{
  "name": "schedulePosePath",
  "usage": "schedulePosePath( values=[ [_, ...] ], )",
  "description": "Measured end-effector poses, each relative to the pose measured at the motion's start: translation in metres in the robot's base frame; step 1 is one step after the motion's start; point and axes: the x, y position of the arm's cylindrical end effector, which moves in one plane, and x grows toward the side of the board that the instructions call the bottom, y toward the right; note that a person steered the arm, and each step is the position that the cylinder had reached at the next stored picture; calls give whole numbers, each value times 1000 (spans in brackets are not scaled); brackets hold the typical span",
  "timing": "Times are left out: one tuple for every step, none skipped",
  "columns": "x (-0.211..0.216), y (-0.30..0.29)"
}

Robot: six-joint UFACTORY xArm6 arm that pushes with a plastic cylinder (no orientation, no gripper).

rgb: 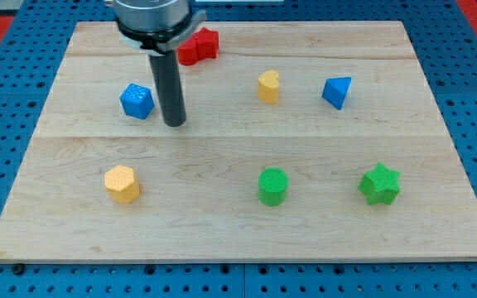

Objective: Push the blue cube to the left of the red circle

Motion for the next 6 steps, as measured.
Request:
schedulePosePath(
  values=[
    [-1,-13],
    [-7,-36],
    [-7,-71],
    [-31,-78],
    [-61,-84],
    [-61,-117]
  ],
)
